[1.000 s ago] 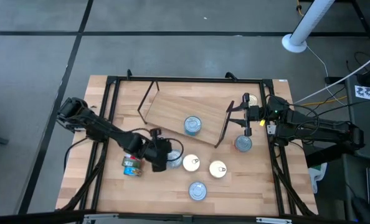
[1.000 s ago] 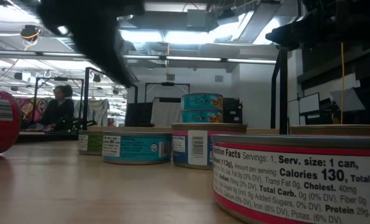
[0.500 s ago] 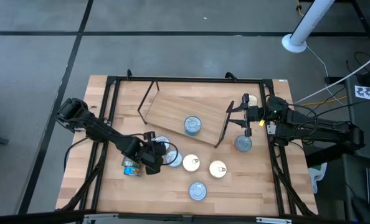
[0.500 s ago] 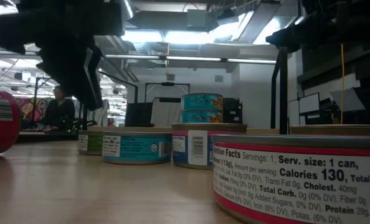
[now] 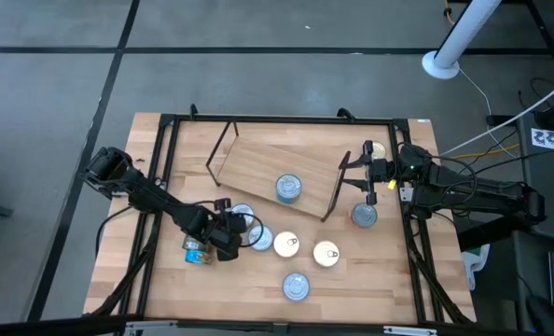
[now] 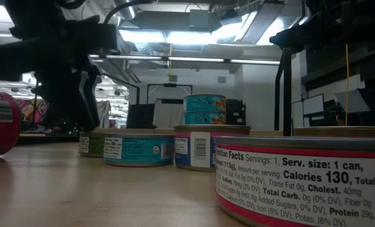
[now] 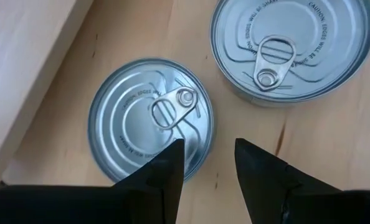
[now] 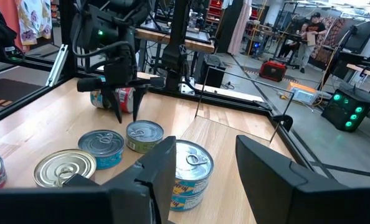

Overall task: Stack canned seafood by type on shelf
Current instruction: Put the green tuna can on the shelf

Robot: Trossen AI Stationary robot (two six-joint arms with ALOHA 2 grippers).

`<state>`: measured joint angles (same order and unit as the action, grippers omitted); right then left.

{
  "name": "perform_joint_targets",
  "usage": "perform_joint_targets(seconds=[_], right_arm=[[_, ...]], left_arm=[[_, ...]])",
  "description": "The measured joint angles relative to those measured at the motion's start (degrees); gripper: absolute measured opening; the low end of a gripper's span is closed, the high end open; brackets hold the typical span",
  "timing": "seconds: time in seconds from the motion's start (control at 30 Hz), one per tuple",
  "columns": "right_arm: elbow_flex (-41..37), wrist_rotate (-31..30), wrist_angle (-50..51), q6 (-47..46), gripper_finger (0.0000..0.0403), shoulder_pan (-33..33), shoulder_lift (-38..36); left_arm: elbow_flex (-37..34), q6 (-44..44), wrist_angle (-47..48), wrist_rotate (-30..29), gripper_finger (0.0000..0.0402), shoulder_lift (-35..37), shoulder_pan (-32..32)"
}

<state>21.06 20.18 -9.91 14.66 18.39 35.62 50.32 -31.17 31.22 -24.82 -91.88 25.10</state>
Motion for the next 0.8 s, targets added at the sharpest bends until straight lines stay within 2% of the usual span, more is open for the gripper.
perform_joint_targets(seconds=[0.53,0.8], right_arm=[[0.0,0.0,0.0,0.0,0.0168,0.0,0.0],[0.0,0.0,0.0,0.0,0.0168,0.0,0.0]], left_arm=[[-1.3,2.7,-3.0,-1.4,0.0136,-0.4,-0.4],[-1.0,3.9,-4.4,-3.0,0.0136,-4.1,-0.5]])
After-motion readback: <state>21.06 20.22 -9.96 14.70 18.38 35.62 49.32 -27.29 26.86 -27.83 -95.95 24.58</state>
